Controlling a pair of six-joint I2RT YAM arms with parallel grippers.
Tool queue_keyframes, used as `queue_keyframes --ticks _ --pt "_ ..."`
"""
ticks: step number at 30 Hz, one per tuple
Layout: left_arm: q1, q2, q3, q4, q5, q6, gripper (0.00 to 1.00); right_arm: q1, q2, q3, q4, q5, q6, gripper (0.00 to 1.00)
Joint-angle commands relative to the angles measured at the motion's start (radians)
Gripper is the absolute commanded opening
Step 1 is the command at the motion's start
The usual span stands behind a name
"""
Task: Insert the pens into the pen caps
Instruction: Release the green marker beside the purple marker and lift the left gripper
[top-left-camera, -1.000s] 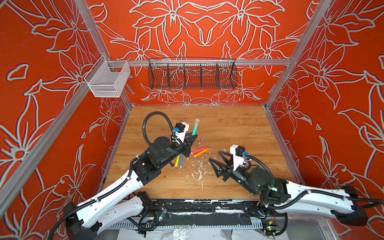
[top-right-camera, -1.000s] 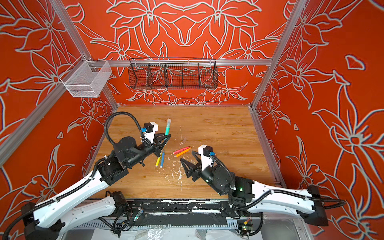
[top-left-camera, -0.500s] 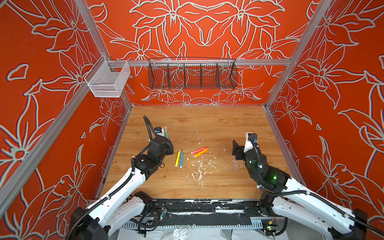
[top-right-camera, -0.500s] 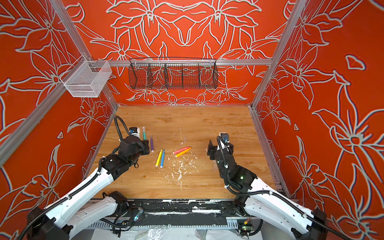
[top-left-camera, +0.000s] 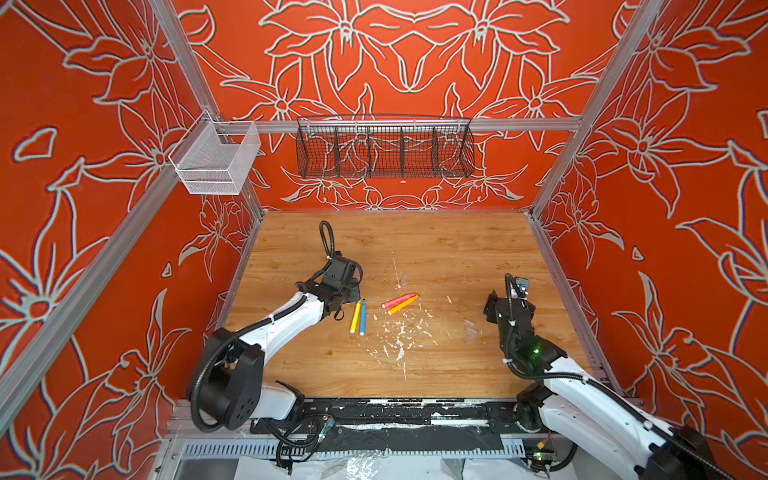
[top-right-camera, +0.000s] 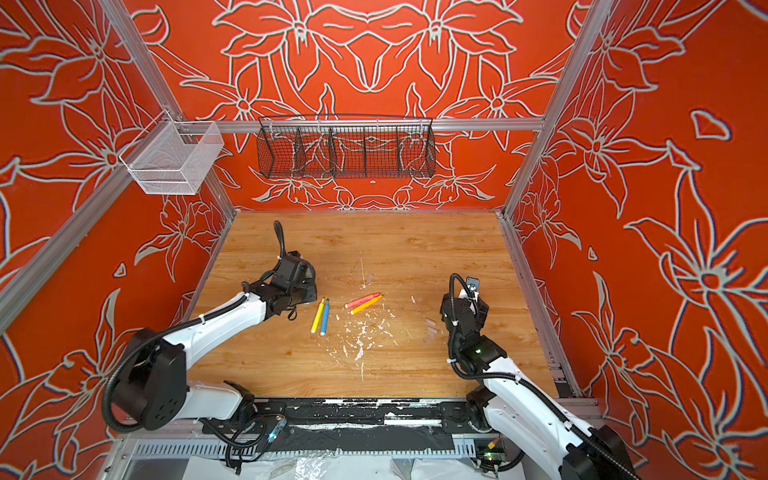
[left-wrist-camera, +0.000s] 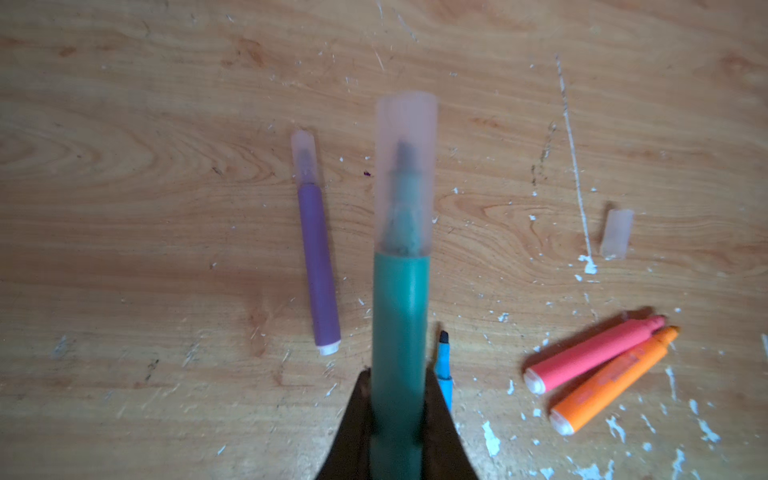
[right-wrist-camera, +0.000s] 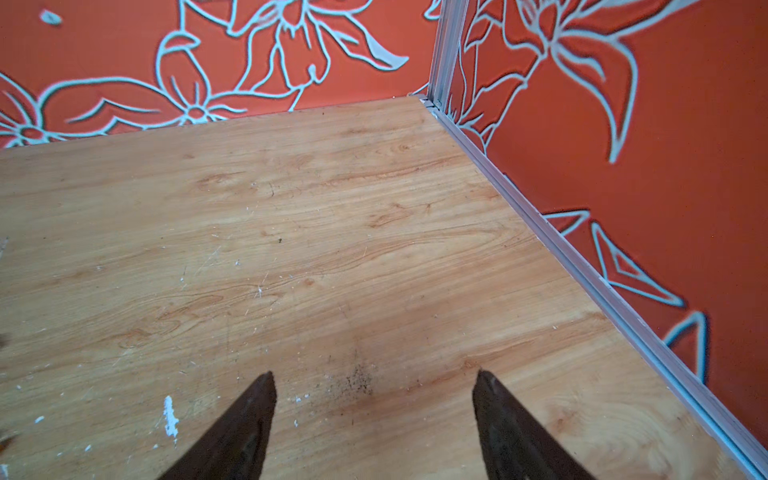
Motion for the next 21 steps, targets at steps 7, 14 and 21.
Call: queue_keyframes --ticks 7,14,21 --pt "0.017 0.194 -0.057 0.148 -0.014 -0.018 0.00 -0.002 -0.133 -0.078 0.089 -0.081 0.004 0.75" --pt "0.047 0.295 0.084 0.034 -0.016 -0.024 0.00 -0.002 -0.054 -0.044 0.093 -0.084 0.009 0.75" --pt "0.047 0.398 0.131 0.008 -0.047 -0.047 0.00 -0.002 0.018 -0.013 0.100 -0.100 0.002 0.74"
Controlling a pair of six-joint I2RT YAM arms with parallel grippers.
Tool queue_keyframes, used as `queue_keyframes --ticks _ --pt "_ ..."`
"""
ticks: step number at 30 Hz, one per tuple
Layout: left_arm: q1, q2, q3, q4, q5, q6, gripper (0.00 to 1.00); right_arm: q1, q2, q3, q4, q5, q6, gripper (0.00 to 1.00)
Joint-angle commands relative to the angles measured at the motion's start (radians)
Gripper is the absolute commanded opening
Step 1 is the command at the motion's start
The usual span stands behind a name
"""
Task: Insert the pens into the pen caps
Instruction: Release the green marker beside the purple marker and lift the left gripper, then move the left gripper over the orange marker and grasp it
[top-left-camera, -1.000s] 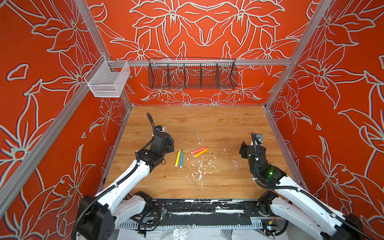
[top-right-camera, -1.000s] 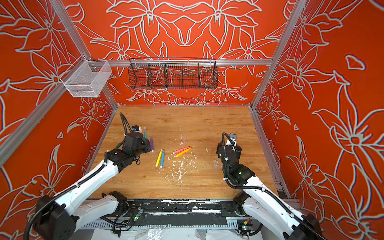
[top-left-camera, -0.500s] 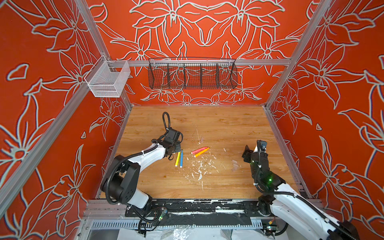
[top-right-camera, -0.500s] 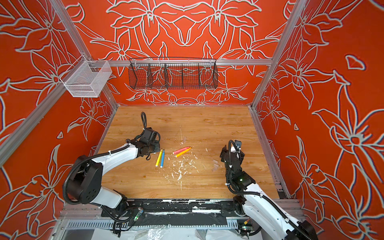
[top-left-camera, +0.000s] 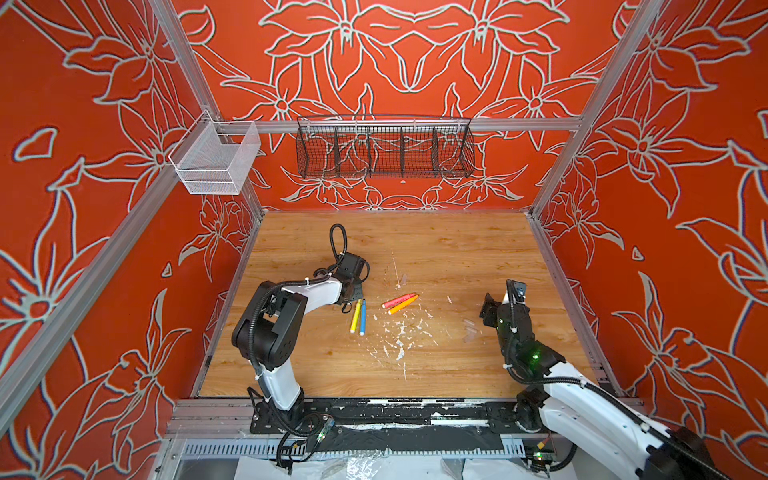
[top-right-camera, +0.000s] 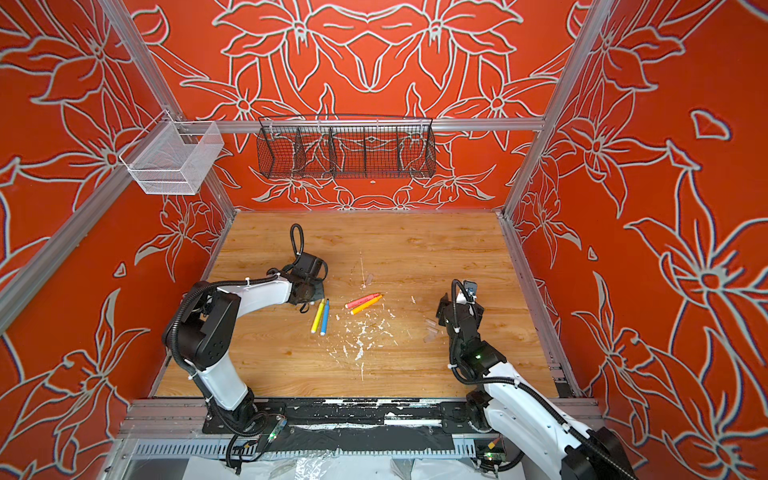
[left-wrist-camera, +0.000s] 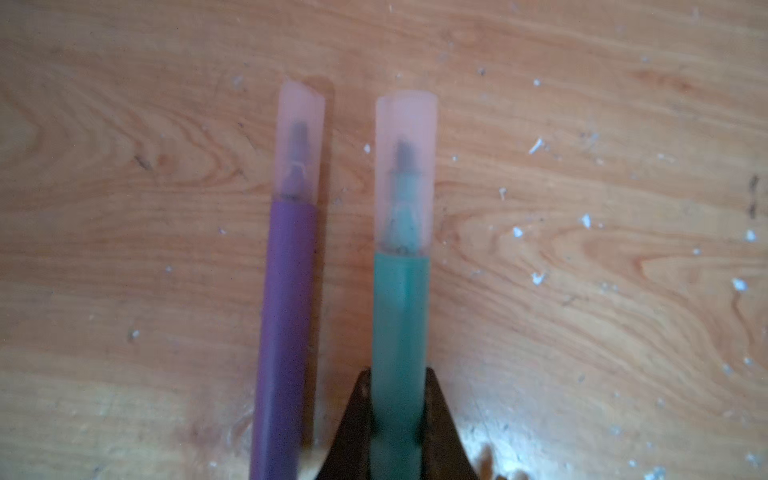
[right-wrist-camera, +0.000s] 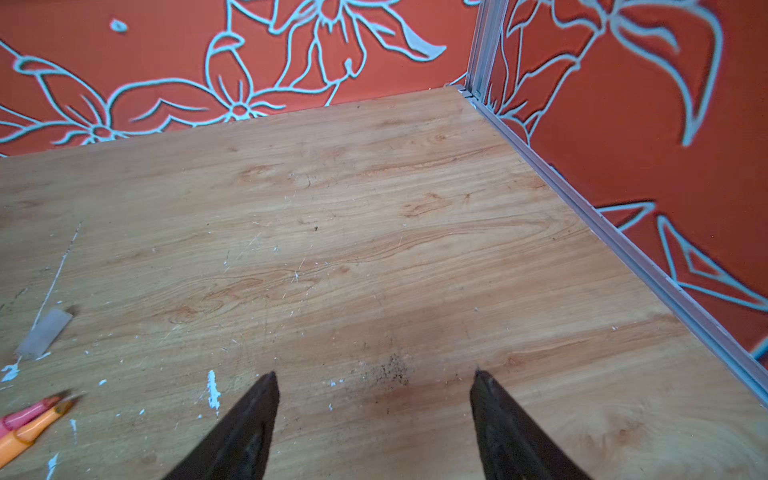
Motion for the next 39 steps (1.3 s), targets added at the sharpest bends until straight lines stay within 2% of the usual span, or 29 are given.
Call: queue_keyframes --ticks 1,2,8,11,13,18,21,23,26,29,34,39 --pt "0.003 0.051 0.014 -0.063 -0.022 -0.027 0.04 -0.001 0.031 0.051 0.017 -0.010 -0.001 0.74" --pt "0.003 0.053 0.017 -0.066 -0.025 -0.030 0.12 -0.001 0.041 0.057 0.016 -0.012 -0.003 0.74" --pt "0.003 -0.001 0.031 -0.102 -0.037 -0.021 0.43 -0.001 0.060 0.067 0.012 -0.022 -0.006 0.73" --pt "0.003 -0.063 0.097 -0.189 -0.062 -0.004 0.50 -0.002 0.053 0.064 0.012 -0.020 -0.006 0.74" --pt "-0.005 -0.123 0.137 -0.220 -0.048 0.026 0.51 -0.001 0.051 0.064 0.012 -0.024 -0.006 0.74" --pt "-0.052 -0.290 0.162 -0.216 0.049 0.199 0.52 -0.001 0.043 0.059 0.010 -0.023 -0.005 0.74" --pt "-0.087 -0.376 0.143 -0.240 0.098 0.306 0.55 -0.001 0.044 0.059 0.012 -0.025 -0.004 0.74" --pt "-0.110 -0.435 0.095 -0.205 0.118 0.315 0.62 -0.001 0.048 0.062 0.012 -0.027 -0.008 0.74" --pt "-0.145 -0.484 0.043 -0.150 0.288 0.373 0.64 -0.002 0.044 0.061 0.009 -0.036 -0.010 0.74" --pt "-0.197 -0.464 0.051 -0.146 0.297 0.402 0.64 -0.001 0.020 0.052 0.004 -0.035 -0.007 0.74" --pt "-0.231 -0.335 0.138 -0.251 0.271 0.421 0.62 -0.002 -0.052 0.021 -0.005 -0.040 -0.004 0.75" --pt "-0.333 -0.193 0.228 -0.320 0.259 0.489 0.53 -0.002 -0.118 -0.006 -0.014 -0.038 0.000 0.76"
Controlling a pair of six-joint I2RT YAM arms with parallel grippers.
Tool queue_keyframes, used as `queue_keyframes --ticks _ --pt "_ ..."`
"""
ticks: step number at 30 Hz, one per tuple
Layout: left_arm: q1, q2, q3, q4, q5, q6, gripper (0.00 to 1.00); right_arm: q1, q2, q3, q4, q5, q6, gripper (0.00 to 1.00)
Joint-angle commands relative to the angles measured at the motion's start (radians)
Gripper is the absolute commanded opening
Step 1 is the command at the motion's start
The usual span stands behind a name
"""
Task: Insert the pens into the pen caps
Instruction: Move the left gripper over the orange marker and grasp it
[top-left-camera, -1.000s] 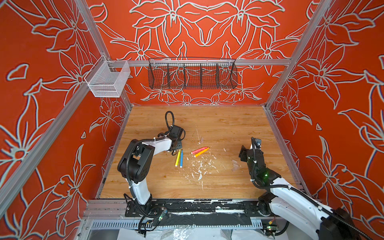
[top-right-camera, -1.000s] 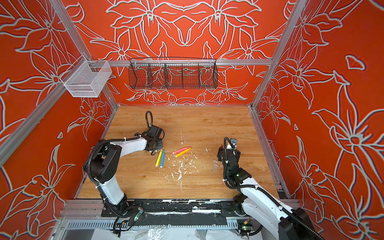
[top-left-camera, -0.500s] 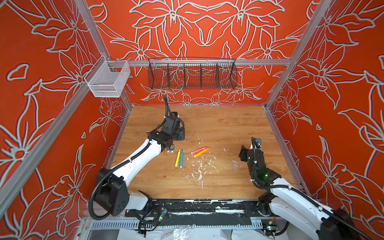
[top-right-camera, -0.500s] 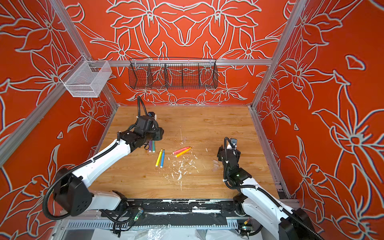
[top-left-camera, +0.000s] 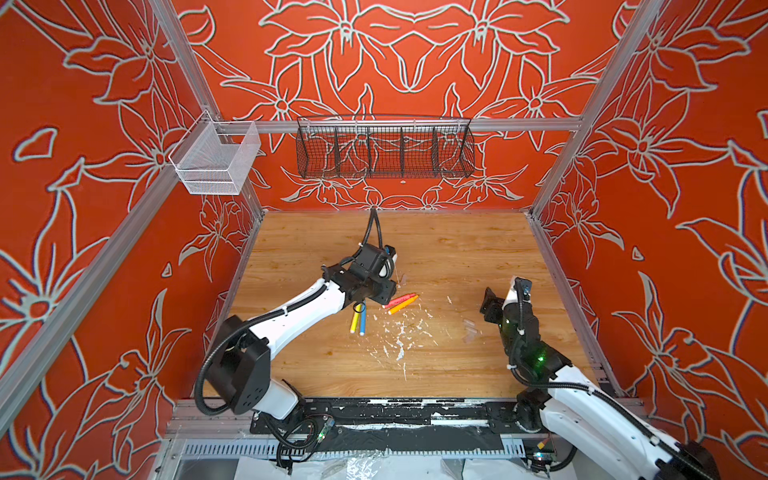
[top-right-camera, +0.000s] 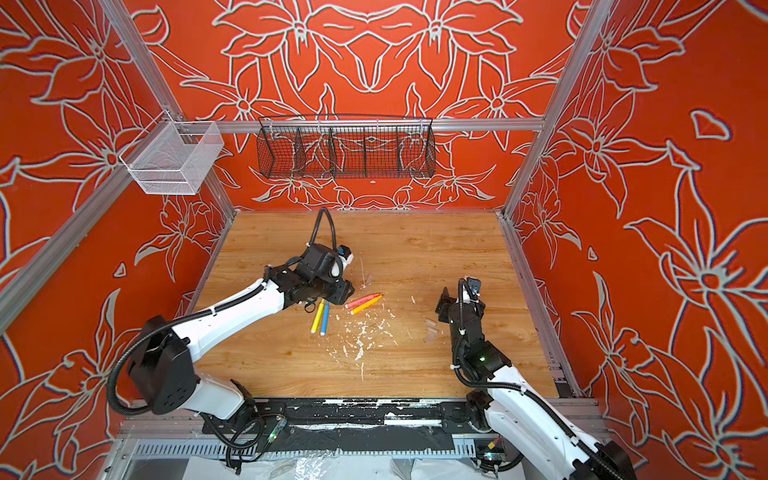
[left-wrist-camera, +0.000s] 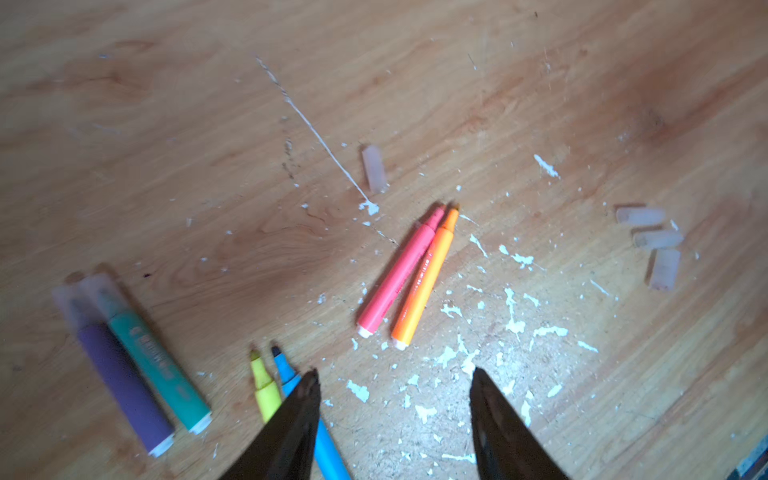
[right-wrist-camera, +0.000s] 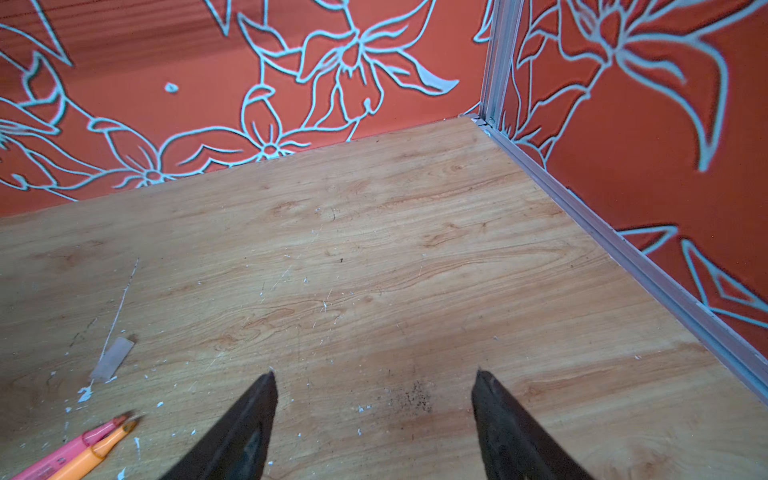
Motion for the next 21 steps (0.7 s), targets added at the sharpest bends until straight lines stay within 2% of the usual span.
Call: queue_keyframes --ticks 1,7,21 --pt "-0.079 0.088 0.084 -0.102 -0.018 0.077 0.52 -0.002 -0.033 -0.027 -0.016 -0.007 0.001 0.76" --pt "-0.107 0.251 0.205 -0.229 -0.092 0.095 0.49 -0.001 -0.014 -0.020 -0.012 -0.017 -0.005 0.77" --pt "-0.107 0.408 0.290 -0.276 -0.104 0.124 0.49 -0.001 0.021 -0.004 -0.012 -0.017 -0.005 0.76"
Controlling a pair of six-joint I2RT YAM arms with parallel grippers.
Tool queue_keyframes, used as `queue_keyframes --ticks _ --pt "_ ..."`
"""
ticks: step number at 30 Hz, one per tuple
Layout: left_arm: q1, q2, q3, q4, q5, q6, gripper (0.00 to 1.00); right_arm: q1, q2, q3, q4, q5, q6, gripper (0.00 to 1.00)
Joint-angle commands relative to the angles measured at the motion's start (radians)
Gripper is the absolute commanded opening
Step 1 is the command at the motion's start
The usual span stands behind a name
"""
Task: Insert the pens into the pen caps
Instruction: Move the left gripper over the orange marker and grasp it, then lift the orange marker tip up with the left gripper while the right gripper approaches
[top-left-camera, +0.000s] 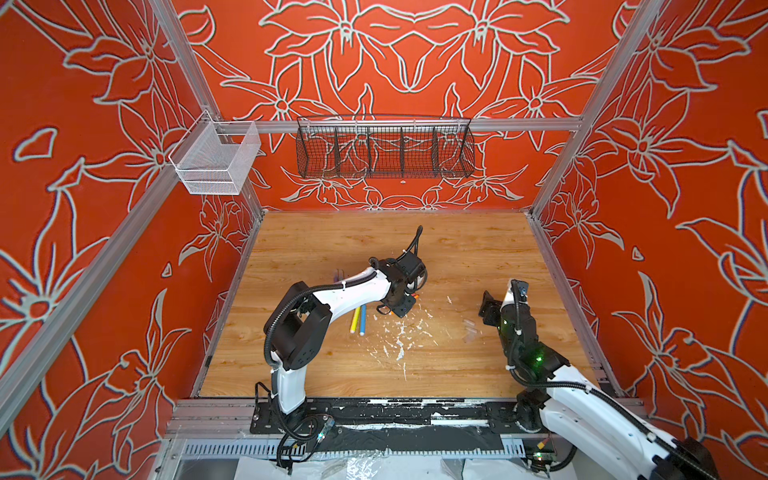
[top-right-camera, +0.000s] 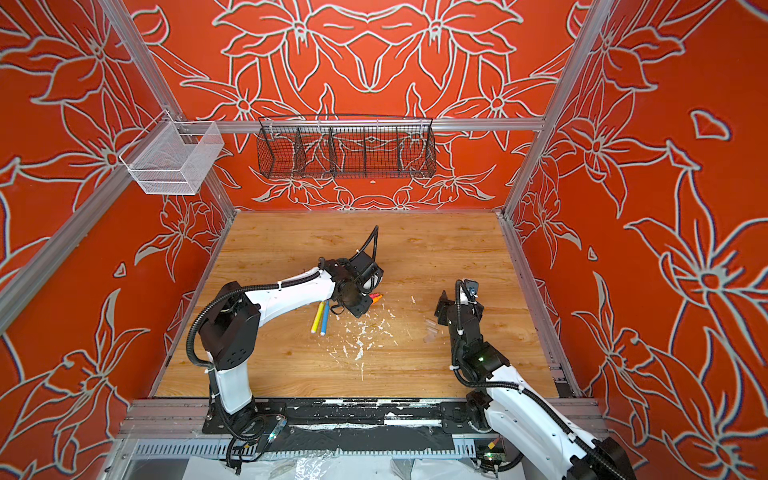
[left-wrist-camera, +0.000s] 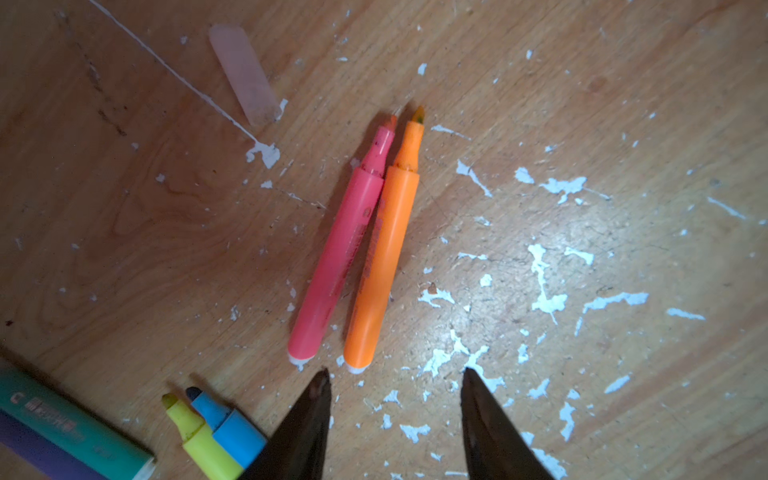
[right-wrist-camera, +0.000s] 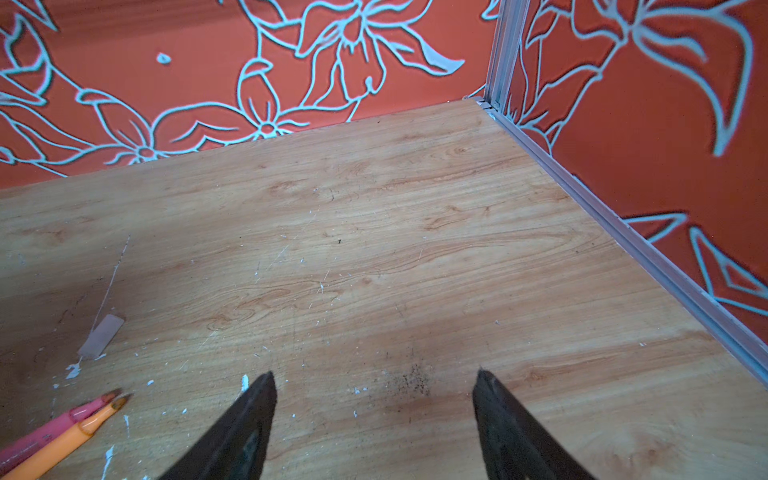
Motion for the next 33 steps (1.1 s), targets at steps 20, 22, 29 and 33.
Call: queue_keyframes --ticks 20,22,29,33 --pt "0.006 0.216 0.157 -0.160 -0.044 0.008 0.29 -0.001 -0.049 -0.007 -0.013 -0.009 -0.007 0.77" --pt "0.007 0.211 0.150 -0.154 -0.030 0.014 0.26 -0.001 -0.048 -0.006 -0.011 -0.009 -0.006 0.77" --pt "0.009 0.241 0.165 -0.158 -0.037 0.013 0.10 -0.001 -0.048 -0.006 -0.013 -0.012 -0.005 0.77" --pt "0.008 0.199 0.157 -0.131 -0.067 0.006 0.00 -0.001 -0.055 -0.009 -0.013 -0.012 -0.006 0.77"
